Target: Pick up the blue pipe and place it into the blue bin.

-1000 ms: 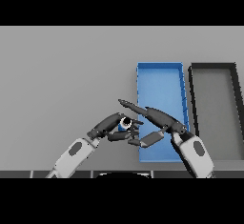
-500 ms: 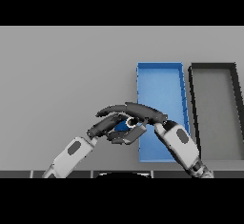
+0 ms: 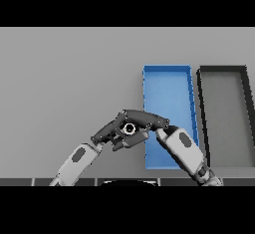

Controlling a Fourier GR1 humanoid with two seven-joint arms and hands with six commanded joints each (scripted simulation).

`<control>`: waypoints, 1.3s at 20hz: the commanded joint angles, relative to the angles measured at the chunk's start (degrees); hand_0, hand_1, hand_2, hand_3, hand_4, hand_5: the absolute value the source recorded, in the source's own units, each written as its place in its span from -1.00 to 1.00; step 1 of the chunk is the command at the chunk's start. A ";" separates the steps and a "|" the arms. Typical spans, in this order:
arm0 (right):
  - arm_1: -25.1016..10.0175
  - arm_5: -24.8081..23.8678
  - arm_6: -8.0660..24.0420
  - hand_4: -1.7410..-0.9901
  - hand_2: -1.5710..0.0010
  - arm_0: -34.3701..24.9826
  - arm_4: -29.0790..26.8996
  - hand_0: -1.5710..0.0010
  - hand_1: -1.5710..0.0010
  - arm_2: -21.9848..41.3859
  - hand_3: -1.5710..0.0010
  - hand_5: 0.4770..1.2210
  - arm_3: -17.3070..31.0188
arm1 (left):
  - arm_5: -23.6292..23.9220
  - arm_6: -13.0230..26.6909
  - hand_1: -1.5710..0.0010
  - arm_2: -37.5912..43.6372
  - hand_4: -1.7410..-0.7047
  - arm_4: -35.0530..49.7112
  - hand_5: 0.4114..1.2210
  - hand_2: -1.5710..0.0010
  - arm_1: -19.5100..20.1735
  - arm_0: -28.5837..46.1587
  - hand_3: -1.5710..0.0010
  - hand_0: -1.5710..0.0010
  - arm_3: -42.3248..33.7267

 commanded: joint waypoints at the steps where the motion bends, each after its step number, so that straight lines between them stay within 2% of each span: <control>1: -0.67 -0.26 -1.51 -0.22 -0.86 -0.52 1.72 -0.85 -0.85 0.12 -0.80 0.57 0.01 | 0.00 1.79 -0.82 0.19 -0.93 0.23 1.00 -0.72 -0.34 -0.52 -0.79 -0.83 -0.52; 5: -1.79 -2.03 -1.61 -0.29 -0.94 0.20 -0.05 -0.94 -0.94 1.65 -0.92 0.82 -0.68 | -0.98 2.13 -0.92 1.27 -0.97 0.90 1.00 -0.77 0.01 1.24 -0.91 -0.93 -1.75; 6: -1.88 -3.33 -0.69 -0.30 -0.95 0.09 -1.21 -0.95 -0.95 1.52 -0.93 0.86 -1.06 | -0.81 0.72 -0.72 1.41 -0.82 -0.22 1.00 -0.55 -0.09 0.51 -0.70 -0.83 -1.13; 8: -1.99 -4.22 1.02 -0.32 -0.97 -0.35 -3.45 -0.97 -0.97 1.76 -0.96 0.91 -0.91 | -2.26 -1.22 -0.10 0.52 -0.37 -3.51 1.00 0.00 1.87 -0.36 -0.09 -0.18 -0.96; 10: -2.15 -3.89 1.83 -0.33 -0.98 -0.32 -2.66 -0.98 -0.98 2.05 -0.97 0.94 -1.31 | -4.54 -3.84 0.29 0.39 0.01 -6.28 1.00 0.36 3.39 -0.99 0.30 0.25 0.05; 11: -2.07 -3.59 2.59 -0.34 -0.98 -0.17 -2.54 -0.98 -0.98 2.05 -0.98 0.95 -1.44 | -4.72 -4.93 0.43 -0.13 0.15 -7.96 0.92 0.49 3.65 -0.19 0.44 0.40 -0.25; 12: -1.79 -3.36 2.75 -0.34 -0.99 -0.32 -2.58 -0.99 -0.99 1.83 -0.98 0.96 -1.36 | -4.68 -4.32 0.55 -0.05 0.26 -8.65 0.73 0.59 3.38 -0.03 0.55 0.52 -0.58; 14: -1.40 -2.75 -0.12 -0.34 -0.99 0.70 -1.60 -0.99 -0.99 2.07 -0.99 0.98 -1.26 | -4.27 -3.58 0.71 0.47 0.43 -9.48 0.28 0.74 3.29 -0.47 0.72 0.69 0.07; 16: -0.96 -3.01 0.30 -0.35 -1.00 0.28 -1.44 -0.99 -0.99 2.21 -0.99 0.98 -1.60 | -3.66 -1.62 0.81 0.24 0.54 -9.99 -0.08 0.83 2.84 -0.95 0.82 0.80 -0.33; 19: -1.26 -2.63 -0.03 -0.34 -1.00 -0.58 -0.65 -1.00 -1.00 1.49 -1.00 0.99 -0.76 | -3.88 -1.58 0.91 1.00 0.64 -9.58 -0.38 0.91 3.60 -1.06 0.91 0.90 0.26; 23: -0.69 -3.08 -0.49 -0.33 -1.00 -0.36 -0.82 -1.00 -1.00 1.55 -1.00 1.00 -0.70 | -4.01 0.81 0.96 1.29 0.64 -8.31 -0.57 0.96 2.74 -0.75 0.96 0.96 0.43; 25: -1.08 -3.57 0.16 -0.33 -1.00 -0.41 -2.57 -1.00 -1.00 0.84 -1.00 1.00 -0.91 | -3.98 0.35 0.98 1.47 0.63 -8.03 -0.61 0.98 3.11 0.19 0.98 0.97 0.13; 26: -1.01 -4.48 1.73 -0.33 -1.00 -1.33 -4.00 -1.00 -1.00 0.30 -1.00 1.00 -1.24 | -3.69 1.57 0.98 1.37 0.63 -8.30 -0.63 0.98 2.61 -0.44 0.98 0.98 0.40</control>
